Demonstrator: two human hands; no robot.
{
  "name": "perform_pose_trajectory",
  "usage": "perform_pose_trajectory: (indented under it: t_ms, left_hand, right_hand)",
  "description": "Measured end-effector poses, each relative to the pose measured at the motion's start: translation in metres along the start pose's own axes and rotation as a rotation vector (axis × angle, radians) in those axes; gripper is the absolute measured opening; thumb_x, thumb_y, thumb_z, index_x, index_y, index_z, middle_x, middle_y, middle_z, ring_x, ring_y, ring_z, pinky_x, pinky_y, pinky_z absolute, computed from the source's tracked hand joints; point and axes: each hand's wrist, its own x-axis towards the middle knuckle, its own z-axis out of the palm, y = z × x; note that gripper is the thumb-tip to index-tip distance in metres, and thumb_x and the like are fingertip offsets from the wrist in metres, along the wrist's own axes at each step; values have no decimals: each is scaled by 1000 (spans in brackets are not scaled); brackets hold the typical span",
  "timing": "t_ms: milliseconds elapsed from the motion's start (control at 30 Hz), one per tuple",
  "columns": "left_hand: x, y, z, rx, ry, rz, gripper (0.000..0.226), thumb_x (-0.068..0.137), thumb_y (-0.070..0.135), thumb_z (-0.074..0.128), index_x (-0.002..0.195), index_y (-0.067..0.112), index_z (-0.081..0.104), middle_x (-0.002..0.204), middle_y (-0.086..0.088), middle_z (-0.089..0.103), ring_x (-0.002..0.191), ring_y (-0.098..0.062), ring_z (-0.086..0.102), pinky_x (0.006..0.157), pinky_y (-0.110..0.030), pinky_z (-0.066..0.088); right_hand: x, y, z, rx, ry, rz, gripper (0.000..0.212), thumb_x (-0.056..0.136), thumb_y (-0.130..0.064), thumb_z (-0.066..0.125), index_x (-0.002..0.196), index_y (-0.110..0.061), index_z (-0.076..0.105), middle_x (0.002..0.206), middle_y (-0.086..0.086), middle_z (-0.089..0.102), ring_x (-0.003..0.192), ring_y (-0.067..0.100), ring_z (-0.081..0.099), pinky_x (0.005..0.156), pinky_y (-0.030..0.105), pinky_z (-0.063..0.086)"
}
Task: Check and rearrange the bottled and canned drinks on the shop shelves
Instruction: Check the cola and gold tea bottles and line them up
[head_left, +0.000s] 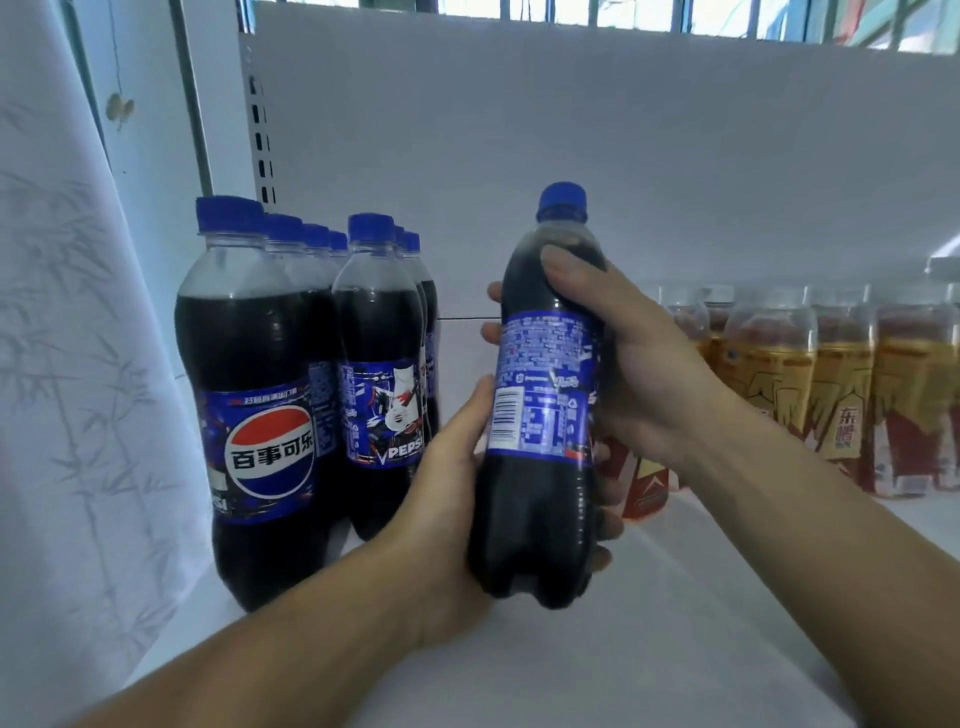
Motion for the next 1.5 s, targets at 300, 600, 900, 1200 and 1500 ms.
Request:
perform_pose_trajectory:
  t_ms: [300,600,900,1200,1500]
  left_hand:
    - [-6,-4,1,-45,138,-77,73,85,72,47,98,6,76,86,-16,74,74,-32,70,76,-40,57]
    - [-6,-4,6,-39,136,38,73,71,78,48,104,21,79,99,-9,77,94,-30,73,99,-45,51]
    - [-6,-7,1,-121,11,-113,73,90,71,42,91,8,80,94,-13,76,79,-29,72,84,-39,57]
    - [9,13,1,-120,-7,-87,85,104,48,26,54,-4,70,52,-20,65,38,-26,63,30,-26,45]
    - [-4,2,-6,-148,-280,-182,80,85,69,44,118,2,72,121,-22,69,102,-32,68,78,-37,58]
  right_hand:
    - [2,5,2,-127,-6,0,57,83,-46,69,132,-19,55,115,7,69,101,25,71,93,44,57]
    - [-1,-3,4,-211,176,-219,63,72,-45,84,123,-20,57,95,-7,74,83,13,74,74,28,57]
    - [-1,-8,-3,-59,38,-63,63,78,-39,78,132,-16,55,101,0,74,84,17,74,74,33,58]
    - [2,-5,-8,-169,-131,22,65,80,-43,67,139,-25,48,122,7,70,108,28,70,95,43,58]
    - [5,-8,-12,-43,-47,61,50,81,-45,71,117,-12,65,92,5,73,83,21,67,81,36,55]
